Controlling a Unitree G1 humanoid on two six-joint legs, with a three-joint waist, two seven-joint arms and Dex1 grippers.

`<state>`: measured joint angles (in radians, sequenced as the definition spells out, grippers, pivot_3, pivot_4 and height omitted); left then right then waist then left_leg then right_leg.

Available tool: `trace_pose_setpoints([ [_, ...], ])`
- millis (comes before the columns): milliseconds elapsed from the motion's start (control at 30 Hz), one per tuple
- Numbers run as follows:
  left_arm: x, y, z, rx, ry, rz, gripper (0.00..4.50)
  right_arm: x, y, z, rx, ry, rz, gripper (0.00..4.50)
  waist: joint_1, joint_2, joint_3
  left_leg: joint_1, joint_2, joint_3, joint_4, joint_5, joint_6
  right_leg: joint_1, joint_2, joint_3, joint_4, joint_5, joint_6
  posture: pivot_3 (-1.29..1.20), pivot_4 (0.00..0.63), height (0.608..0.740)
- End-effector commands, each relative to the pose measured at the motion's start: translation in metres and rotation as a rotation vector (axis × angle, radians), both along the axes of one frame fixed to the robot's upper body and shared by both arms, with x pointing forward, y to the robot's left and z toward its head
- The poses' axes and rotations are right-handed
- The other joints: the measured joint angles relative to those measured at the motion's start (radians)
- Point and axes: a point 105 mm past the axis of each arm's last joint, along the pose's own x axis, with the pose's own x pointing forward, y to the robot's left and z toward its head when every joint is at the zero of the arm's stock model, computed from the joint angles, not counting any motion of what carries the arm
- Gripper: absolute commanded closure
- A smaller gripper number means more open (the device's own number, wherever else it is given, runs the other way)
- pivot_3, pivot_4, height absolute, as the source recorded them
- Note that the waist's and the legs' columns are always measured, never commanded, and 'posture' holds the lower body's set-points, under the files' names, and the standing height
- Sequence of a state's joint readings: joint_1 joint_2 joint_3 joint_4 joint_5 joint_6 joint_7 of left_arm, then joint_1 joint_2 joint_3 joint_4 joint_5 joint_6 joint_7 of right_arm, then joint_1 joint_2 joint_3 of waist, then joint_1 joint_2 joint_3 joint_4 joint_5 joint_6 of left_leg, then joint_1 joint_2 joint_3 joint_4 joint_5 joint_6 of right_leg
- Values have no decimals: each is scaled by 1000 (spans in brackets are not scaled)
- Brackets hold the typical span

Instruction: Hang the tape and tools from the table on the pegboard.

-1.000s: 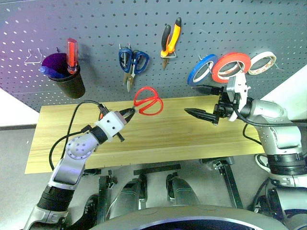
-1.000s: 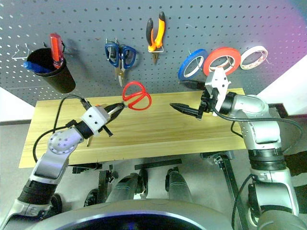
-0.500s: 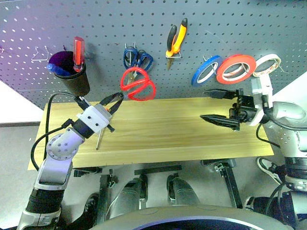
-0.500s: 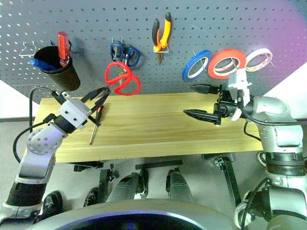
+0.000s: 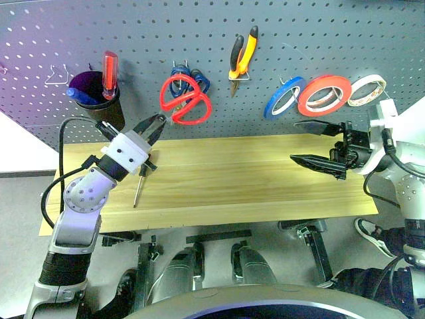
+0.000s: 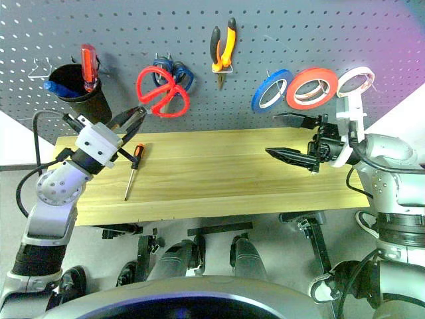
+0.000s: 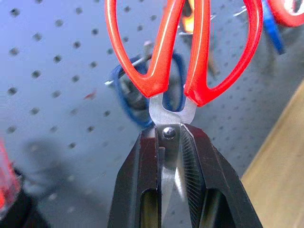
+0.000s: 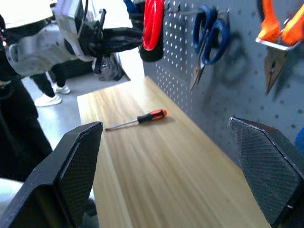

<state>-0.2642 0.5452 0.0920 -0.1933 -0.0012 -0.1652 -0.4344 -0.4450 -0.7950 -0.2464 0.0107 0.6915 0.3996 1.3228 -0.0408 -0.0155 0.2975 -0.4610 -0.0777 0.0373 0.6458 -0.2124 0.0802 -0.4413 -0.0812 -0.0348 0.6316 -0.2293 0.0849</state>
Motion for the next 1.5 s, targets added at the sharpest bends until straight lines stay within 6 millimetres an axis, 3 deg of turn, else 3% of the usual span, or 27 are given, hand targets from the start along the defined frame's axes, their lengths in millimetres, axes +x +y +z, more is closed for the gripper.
trace_pose_setpoints([
  [33,5,5,9,-30,-34,17,4204,-7,-2,11,-5,-46,3,0,1,0,0,0,0,0,1,0,0,0,0,0,0,1,0,-147,258,739],
  [700,17,-12,-6,-64,27,-44,4204,-8,6,13,-24,-70,-5,0,-3,1,0,-1,0,0,2,0,0,0,0,0,0,2,1,-170,261,739],
  [1033,45,-12,-29,-102,145,29,4204,-11,15,11,-14,-52,39,0,-3,1,-1,0,0,1,3,0,0,1,0,0,0,2,1,-175,266,739],
  [1200,56,-22,-27,-136,153,12,4204,-12,23,10,-6,-52,72,0,-3,1,-1,0,0,1,4,0,0,1,0,0,0,3,1,-179,268,739],
  [1500,71,-20,-28,-137,130,71,4204,-9,28,10,8,-58,87,0,-3,0,-1,0,0,1,5,0,0,2,0,0,1,4,2,-182,269,739],
])
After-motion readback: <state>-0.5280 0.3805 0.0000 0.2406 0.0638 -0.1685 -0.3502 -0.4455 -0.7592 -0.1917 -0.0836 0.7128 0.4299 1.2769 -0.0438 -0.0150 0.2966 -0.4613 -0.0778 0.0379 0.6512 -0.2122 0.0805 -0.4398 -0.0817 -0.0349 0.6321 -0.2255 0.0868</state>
